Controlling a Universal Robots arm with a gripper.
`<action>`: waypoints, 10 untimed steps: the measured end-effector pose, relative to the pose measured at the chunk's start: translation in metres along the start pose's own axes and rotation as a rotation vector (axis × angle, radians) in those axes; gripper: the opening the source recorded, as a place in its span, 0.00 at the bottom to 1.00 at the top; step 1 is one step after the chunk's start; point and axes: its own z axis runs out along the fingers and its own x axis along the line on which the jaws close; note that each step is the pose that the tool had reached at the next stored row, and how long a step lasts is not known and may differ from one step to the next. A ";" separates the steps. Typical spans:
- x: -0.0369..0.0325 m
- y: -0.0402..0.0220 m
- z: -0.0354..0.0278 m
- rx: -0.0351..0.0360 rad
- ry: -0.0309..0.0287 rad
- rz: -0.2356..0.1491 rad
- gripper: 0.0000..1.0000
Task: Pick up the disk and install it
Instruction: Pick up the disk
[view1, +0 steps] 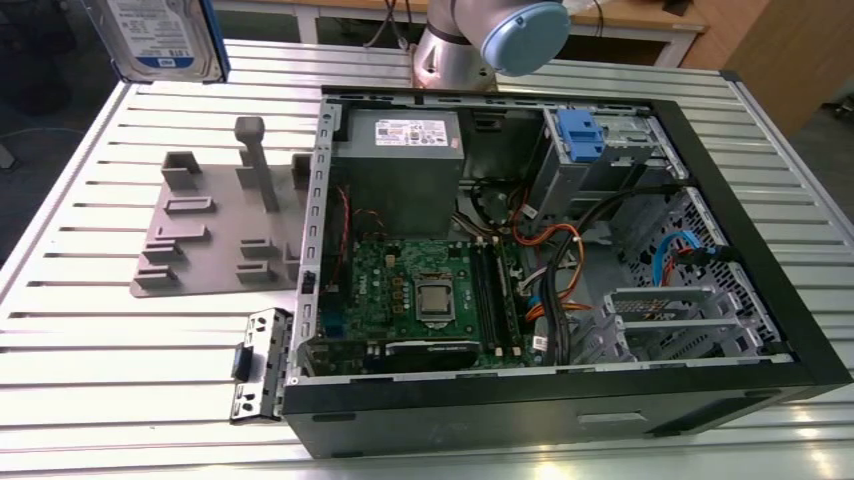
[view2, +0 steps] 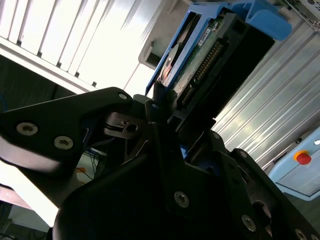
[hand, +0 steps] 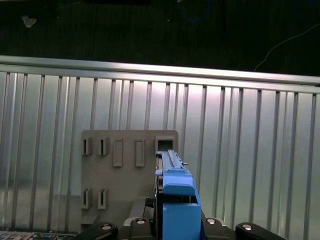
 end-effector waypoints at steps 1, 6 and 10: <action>0.0000 0.0000 -0.0003 0.0000 0.0000 0.000 0.36; 0.0000 0.0000 -0.0021 0.0000 0.0000 0.000 0.36; 0.0000 0.0000 -0.0041 0.0000 0.0000 0.000 0.36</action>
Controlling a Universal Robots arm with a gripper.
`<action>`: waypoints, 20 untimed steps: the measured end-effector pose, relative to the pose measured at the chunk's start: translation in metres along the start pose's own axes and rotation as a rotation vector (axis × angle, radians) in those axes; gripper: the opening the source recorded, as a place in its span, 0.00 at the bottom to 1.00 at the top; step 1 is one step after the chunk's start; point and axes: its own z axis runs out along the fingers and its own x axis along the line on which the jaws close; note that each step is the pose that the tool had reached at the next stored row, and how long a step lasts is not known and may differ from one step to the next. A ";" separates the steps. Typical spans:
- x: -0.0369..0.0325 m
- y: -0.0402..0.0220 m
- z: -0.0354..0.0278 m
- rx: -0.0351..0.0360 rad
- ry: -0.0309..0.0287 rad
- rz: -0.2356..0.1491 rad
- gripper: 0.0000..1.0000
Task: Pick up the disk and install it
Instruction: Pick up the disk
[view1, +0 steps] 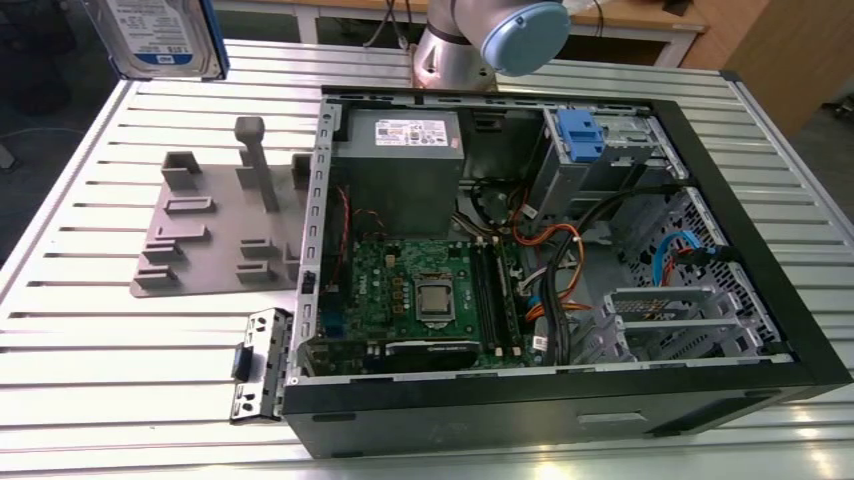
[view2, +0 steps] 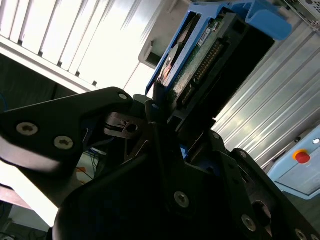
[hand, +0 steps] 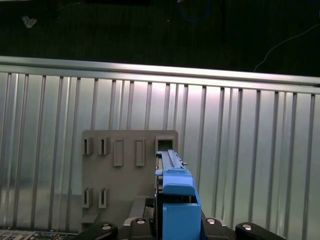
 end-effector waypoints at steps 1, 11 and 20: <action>0.0000 0.0000 -0.0005 -0.0001 0.0000 0.000 0.36; 0.0001 0.0000 -0.0047 -0.0001 0.0000 0.000 0.36; 0.0001 0.0000 -0.0084 0.0000 -0.0001 0.000 0.36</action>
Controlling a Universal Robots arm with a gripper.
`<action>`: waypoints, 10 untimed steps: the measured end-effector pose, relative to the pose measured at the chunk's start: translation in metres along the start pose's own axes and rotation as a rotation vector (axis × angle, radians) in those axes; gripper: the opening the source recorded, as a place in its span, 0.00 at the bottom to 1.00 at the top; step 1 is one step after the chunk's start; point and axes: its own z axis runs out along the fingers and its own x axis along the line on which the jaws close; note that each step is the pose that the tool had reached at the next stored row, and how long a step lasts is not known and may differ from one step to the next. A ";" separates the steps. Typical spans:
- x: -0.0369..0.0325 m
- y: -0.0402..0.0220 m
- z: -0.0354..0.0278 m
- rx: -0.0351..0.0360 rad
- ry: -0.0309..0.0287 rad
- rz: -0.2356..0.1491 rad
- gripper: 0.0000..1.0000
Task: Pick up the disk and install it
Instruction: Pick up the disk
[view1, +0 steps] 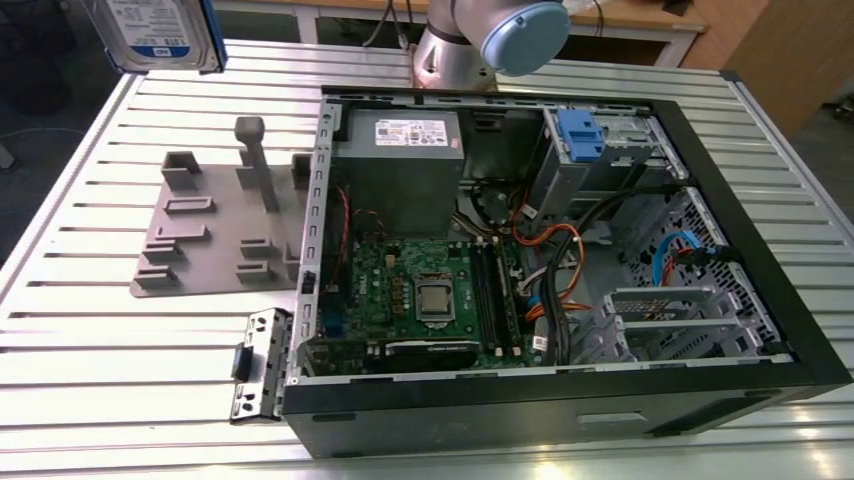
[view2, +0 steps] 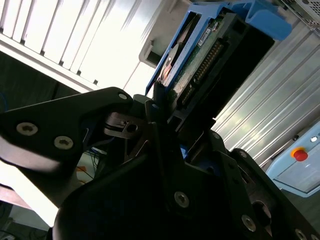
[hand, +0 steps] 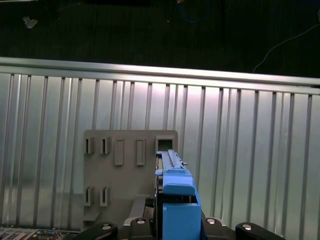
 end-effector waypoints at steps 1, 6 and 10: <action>0.0000 0.0000 -0.0006 0.0000 0.0000 0.000 0.36; 0.0001 0.0000 -0.0054 0.0000 0.0001 0.000 0.36; 0.0001 0.0000 -0.0123 0.0000 0.0000 0.000 0.36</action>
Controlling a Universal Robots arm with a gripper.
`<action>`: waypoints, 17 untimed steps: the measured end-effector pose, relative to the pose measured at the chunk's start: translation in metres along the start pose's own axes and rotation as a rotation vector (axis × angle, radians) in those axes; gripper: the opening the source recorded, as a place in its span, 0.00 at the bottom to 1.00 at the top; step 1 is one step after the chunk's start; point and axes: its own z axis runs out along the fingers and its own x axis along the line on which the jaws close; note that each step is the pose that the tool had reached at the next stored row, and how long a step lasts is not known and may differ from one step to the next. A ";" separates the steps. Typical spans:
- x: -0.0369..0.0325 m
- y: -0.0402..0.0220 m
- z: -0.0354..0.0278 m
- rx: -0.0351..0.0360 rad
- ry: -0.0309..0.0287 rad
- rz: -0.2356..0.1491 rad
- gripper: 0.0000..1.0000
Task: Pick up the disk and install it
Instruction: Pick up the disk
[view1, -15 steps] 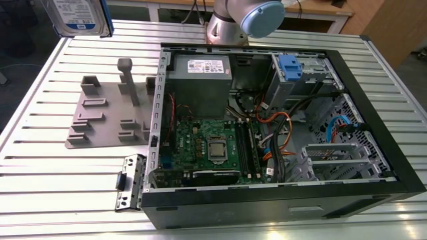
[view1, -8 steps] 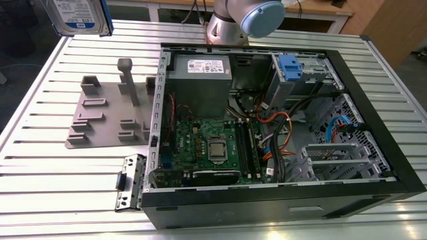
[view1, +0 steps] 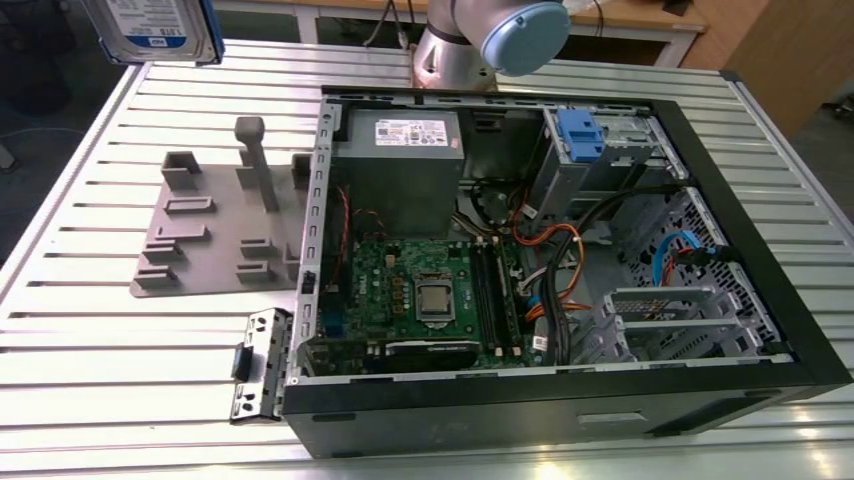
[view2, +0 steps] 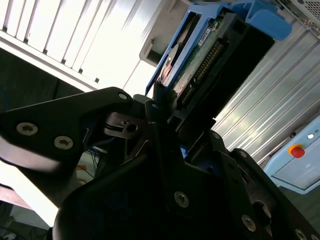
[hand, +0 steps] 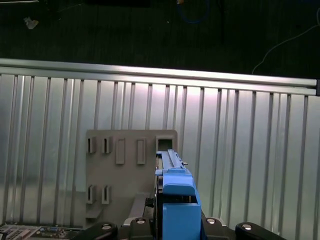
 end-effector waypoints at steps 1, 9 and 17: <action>0.0000 0.0000 -0.0019 0.0000 0.0000 0.000 0.36; 0.0001 0.0000 -0.0151 0.0000 -0.0003 0.000 0.36; 0.0002 0.0000 -0.0156 -0.0001 -0.0006 0.000 0.36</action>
